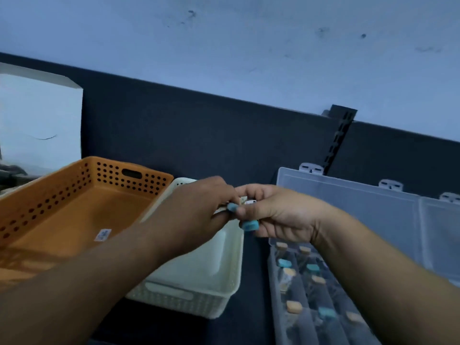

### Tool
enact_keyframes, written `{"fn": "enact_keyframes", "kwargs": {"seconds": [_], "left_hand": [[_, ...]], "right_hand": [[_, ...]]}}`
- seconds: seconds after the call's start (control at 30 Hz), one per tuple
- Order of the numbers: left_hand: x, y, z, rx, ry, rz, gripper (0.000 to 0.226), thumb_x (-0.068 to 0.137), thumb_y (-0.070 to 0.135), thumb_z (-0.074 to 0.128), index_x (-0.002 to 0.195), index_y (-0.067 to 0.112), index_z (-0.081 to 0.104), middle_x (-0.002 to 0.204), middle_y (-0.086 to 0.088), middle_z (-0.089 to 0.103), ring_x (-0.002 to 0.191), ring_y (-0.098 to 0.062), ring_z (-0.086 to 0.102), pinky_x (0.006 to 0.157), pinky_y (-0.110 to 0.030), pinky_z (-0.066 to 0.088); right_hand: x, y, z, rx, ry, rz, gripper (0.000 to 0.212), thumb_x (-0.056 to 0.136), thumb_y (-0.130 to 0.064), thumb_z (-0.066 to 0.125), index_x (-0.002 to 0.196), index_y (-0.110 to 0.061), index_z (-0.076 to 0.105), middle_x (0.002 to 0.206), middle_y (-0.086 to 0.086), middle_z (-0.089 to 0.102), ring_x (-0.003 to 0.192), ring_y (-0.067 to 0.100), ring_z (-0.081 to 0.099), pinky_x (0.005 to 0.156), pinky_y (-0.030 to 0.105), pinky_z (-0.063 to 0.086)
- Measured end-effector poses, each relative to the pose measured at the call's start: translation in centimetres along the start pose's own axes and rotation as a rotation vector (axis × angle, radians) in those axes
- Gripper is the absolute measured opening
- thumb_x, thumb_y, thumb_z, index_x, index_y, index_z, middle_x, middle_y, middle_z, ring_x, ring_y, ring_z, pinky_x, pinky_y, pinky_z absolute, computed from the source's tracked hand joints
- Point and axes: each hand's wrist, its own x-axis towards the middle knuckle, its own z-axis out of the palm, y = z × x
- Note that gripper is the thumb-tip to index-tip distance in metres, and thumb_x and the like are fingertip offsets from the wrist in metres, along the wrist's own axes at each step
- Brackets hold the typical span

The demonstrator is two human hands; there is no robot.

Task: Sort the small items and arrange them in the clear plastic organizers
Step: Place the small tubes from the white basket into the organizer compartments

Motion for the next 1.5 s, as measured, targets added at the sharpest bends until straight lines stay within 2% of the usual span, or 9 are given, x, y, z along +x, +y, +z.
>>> {"fn": "enact_keyframes", "kwargs": {"seconds": [0.07,0.17,0.27,0.4,0.63,0.93,1.07,1.23,1.5], "left_hand": [[1.3,2.1,0.8,-0.104,0.002,-0.044,0.005,0.088,0.031,0.062,0.084,0.031,0.060,0.079,0.014,0.055,0.077,-0.001,0.052,0.061,-0.015,0.032],[3.2,5.2,2.6,-0.321,0.007,-0.142,0.008,0.086,0.025,0.066,0.079,0.027,0.062,0.075,0.010,0.063,0.070,-0.003,0.058,0.063,-0.027,0.045],[5.1,8.6,5.1,-0.454,-0.012,-0.186,0.009,0.084,0.018,0.069,0.083,0.025,0.064,0.072,0.008,0.067,0.070,-0.007,0.064,0.070,-0.037,0.053],[6.9,13.1,7.9,-0.546,-0.095,-0.207,0.005,0.086,0.016,0.067,0.086,0.021,0.066,0.074,0.002,0.070,0.075,-0.017,0.067,0.075,-0.042,0.056],[9.6,20.2,11.9,-0.543,-0.203,-0.183,0.011,0.091,0.018,0.060,0.087,0.011,0.068,0.088,-0.012,0.070,0.084,-0.027,0.064,0.071,-0.031,0.051],[11.4,25.7,16.8,-0.532,-0.228,-0.220,0.007,0.085,0.015,0.069,0.084,0.021,0.066,0.078,-0.004,0.069,0.079,-0.027,0.067,0.077,-0.048,0.056],[12.2,26.7,18.1,-0.468,-0.245,-0.246,0.010,0.086,0.017,0.069,0.083,0.025,0.065,0.076,0.003,0.066,0.073,-0.016,0.064,0.071,-0.035,0.056],[12.6,27.4,18.9,-0.388,-0.278,-0.269,0.011,0.089,0.017,0.065,0.084,0.027,0.063,0.076,0.007,0.065,0.066,-0.007,0.059,0.060,-0.020,0.048],[12.8,28.3,19.5,-0.357,-0.273,-0.300,0.004,0.089,0.020,0.065,0.089,0.023,0.067,0.074,0.008,0.065,0.062,-0.003,0.057,0.054,-0.016,0.042]], "right_hand": [[-2.9,0.4,-2.1,0.144,0.113,-0.032,0.040,0.077,-0.008,0.073,0.114,-0.006,0.058,0.073,0.004,0.061,0.059,0.009,0.058,0.048,0.015,0.050],[-7.4,1.0,-5.4,0.292,0.331,-0.101,0.010,0.086,-0.001,0.059,0.094,-0.006,0.061,0.072,0.007,0.061,0.061,0.013,0.060,0.051,0.017,0.055],[-11.6,2.3,-8.9,0.371,0.464,-0.174,0.024,0.087,0.016,0.048,0.087,-0.005,0.059,0.074,0.011,0.066,0.066,0.017,0.068,0.064,0.026,0.060],[-16.0,4.0,-12.4,0.366,0.587,-0.250,0.032,0.084,0.024,0.044,0.084,-0.005,0.057,0.083,0.013,0.059,0.072,0.020,0.065,0.065,0.028,0.061],[-22.4,7.4,-17.3,0.033,0.702,-0.196,0.034,0.092,0.011,0.048,0.104,-0.015,0.066,0.086,0.002,0.063,0.074,0.013,0.057,0.058,0.017,0.047],[-27.2,10.7,-21.3,-0.397,0.817,-0.149,0.026,0.088,-0.002,0.064,0.099,-0.025,0.070,0.093,-0.003,0.069,0.084,0.011,0.064,0.080,0.021,0.051],[-27.9,11.9,-22.3,-0.538,0.813,-0.123,0.023,0.092,-0.008,0.061,0.096,-0.029,0.070,0.092,-0.005,0.069,0.087,0.014,0.064,0.077,0.029,0.053],[-28.2,12.9,-23.4,-0.582,0.803,-0.185,0.017,0.086,-0.002,0.067,0.080,-0.018,0.067,0.073,0.009,0.064,0.065,0.012,0.057,0.069,0.034,0.054],[-27.5,14.1,-24.1,-0.594,0.746,-0.239,0.015,0.083,0.002,0.068,0.085,-0.012,0.067,0.085,0.021,0.066,0.070,0.016,0.057,0.074,0.033,0.054]]}}
